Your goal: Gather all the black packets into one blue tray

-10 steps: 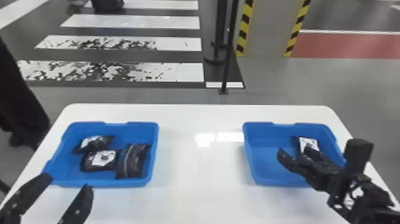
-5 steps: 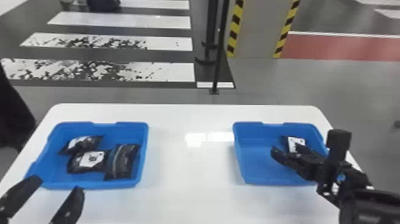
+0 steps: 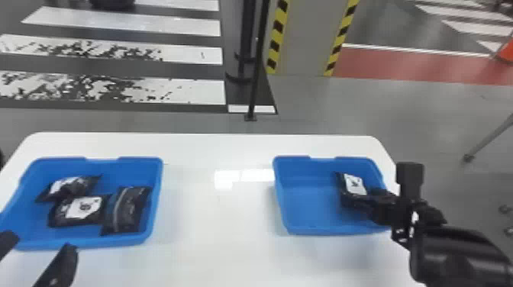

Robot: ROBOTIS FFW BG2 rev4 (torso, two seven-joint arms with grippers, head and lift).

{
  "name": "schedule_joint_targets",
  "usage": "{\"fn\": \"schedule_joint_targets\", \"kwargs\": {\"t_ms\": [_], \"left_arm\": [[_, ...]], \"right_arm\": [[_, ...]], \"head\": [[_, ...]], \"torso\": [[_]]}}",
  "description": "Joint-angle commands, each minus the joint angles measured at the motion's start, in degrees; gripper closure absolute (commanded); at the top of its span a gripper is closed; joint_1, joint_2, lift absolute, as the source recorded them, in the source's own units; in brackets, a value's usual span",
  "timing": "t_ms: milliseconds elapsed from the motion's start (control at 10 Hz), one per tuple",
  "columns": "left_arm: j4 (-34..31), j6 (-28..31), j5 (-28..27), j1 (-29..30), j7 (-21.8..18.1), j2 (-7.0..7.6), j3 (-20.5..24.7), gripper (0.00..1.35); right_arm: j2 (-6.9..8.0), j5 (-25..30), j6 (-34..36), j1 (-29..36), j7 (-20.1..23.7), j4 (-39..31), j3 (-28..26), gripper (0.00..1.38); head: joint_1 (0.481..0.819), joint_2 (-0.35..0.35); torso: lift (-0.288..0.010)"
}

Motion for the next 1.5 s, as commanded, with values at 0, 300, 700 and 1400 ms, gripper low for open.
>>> {"fn": "schedule_joint_targets", "kwargs": {"t_ms": [0, 300, 700, 1400], "left_arm": [[0.22, 0.31, 0.09, -0.21, -0.06, -0.01, -0.13, 0.29], [0.92, 0.74, 0.32, -0.91, -0.23, 0.17, -0.7, 0.29], [1.07, 0.74, 0.43, -1.33, -0.5, 0.34, -1.04, 0.31], [1.07, 2.7, 5.0, -3.72, -1.46, 2.81, -4.59, 0.31]], "right_arm": [[-0.29, 0.9, 2.39, -1.02, 0.17, 1.3, -0.28, 0.5], [-0.64, 0.67, 7.45, -2.0, 1.13, 2.99, -0.05, 0.73], [-0.73, 1.24, 5.76, -1.02, 1.22, 0.32, 0.29, 1.28], [0.5, -4.59, 3.93, 21.9, 3.24, -39.2, 7.49, 1.28]], "head": [[0.695, -0.19], [0.695, -0.203], [0.695, -0.206], [0.695, -0.169]], "torso": [[-0.11], [-0.11], [-0.11], [-0.11]]}}
